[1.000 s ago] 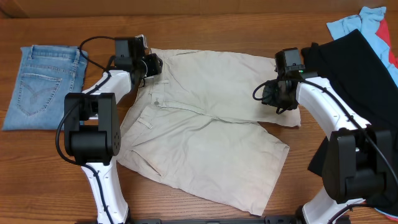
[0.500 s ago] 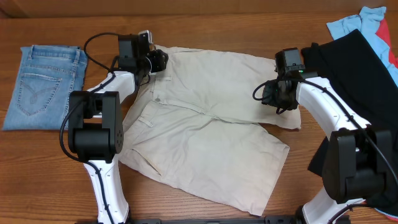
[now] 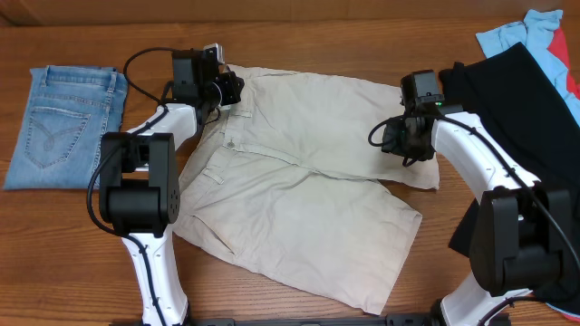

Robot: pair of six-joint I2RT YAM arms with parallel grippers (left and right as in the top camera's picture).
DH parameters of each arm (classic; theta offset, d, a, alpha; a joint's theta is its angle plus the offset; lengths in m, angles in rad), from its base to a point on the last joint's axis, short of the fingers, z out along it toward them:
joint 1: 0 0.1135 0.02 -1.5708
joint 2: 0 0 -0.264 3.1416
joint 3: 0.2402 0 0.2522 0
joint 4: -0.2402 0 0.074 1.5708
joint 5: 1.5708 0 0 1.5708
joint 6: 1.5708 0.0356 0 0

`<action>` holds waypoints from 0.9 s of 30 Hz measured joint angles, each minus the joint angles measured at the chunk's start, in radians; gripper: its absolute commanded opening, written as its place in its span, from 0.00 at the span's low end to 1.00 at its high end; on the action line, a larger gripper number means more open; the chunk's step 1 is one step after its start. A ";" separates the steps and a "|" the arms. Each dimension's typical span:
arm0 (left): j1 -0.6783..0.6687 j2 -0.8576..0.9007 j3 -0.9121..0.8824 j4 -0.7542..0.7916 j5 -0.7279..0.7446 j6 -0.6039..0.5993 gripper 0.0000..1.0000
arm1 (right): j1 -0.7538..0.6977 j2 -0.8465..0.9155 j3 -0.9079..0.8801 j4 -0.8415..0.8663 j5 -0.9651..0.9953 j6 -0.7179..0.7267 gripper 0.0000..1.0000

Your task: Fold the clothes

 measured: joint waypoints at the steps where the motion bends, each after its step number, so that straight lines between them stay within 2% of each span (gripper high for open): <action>1: 0.001 0.000 0.000 0.000 0.001 0.000 0.04 | 0.000 0.000 0.000 -0.007 0.003 0.001 0.47; 13: 0.089 -0.024 0.013 -0.006 0.051 -0.071 0.04 | -0.002 0.000 0.000 -0.020 0.071 0.002 0.50; 19: 0.131 -0.044 0.018 -0.007 -0.059 -0.158 0.04 | -0.002 0.012 0.000 -0.030 0.074 0.001 0.50; 26: 0.146 -0.045 0.023 0.020 -0.187 -0.188 0.04 | -0.002 0.019 0.000 -0.037 0.074 0.002 0.51; 27: 0.147 -0.046 0.026 0.012 -0.196 -0.186 0.11 | -0.002 0.019 0.000 -0.037 0.074 0.001 0.54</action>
